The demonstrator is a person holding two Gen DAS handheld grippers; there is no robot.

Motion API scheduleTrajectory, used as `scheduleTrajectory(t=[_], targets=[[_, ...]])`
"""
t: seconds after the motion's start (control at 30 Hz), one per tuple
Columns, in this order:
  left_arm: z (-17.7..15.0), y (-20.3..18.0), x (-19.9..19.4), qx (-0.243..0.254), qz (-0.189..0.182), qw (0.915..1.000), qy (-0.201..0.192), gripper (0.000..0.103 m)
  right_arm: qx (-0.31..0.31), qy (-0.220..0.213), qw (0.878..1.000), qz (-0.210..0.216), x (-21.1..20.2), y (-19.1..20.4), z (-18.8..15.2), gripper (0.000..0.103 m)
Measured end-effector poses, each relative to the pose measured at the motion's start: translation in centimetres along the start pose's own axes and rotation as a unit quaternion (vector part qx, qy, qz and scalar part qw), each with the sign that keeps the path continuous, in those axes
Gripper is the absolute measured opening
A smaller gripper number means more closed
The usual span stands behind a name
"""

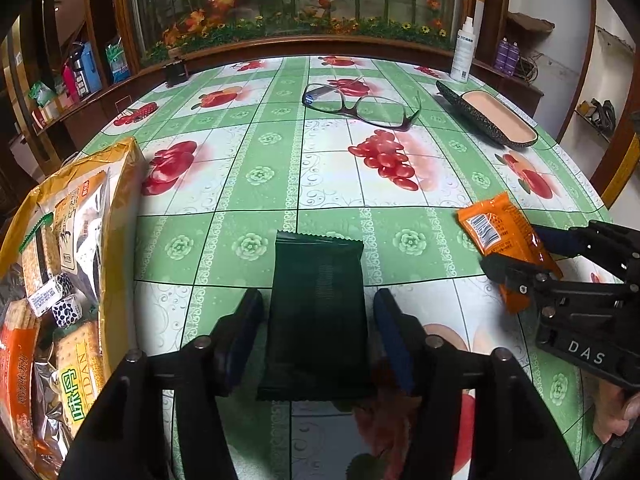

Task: Organize snacks
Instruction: 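Lift the green pouch and orange wrapper and carry them toward the yellow tray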

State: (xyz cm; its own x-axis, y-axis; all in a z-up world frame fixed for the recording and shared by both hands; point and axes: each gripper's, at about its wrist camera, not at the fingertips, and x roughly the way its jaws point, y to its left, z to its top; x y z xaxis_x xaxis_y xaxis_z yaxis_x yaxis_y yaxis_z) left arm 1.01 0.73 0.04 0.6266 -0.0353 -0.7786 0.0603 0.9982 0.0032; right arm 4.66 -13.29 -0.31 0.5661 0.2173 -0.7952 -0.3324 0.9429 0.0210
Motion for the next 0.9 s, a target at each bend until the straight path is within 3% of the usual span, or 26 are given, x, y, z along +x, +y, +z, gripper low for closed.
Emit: scheduleTrajectory(t=[0.07,0.27,0.5,0.9], targets=[[0.0,0.1,-0.1,-0.003,0.000,1.0000,-0.003,0.045,0.000,-0.006,1.000,0.004,-0.3,0.2,0.0,0.050],[0.0,1.0,-0.6,-0.028,-0.023,0.9993,-0.013,0.044,0.008,-0.055,0.998,0.030,-2.5,0.7,0.3,0.049],[-0.4,0.7,-1.5,-0.027,-0.034,0.9988,-0.024,0.043,0.027,-0.057,0.997,0.049,-2.6,0.2,0.5,0.049],[-0.4,1.2,-3.3,-0.021,-0.001,0.9986,-0.049,0.044,0.029,-0.057,0.996,0.062,-2.6,0.2,0.4,0.050]])
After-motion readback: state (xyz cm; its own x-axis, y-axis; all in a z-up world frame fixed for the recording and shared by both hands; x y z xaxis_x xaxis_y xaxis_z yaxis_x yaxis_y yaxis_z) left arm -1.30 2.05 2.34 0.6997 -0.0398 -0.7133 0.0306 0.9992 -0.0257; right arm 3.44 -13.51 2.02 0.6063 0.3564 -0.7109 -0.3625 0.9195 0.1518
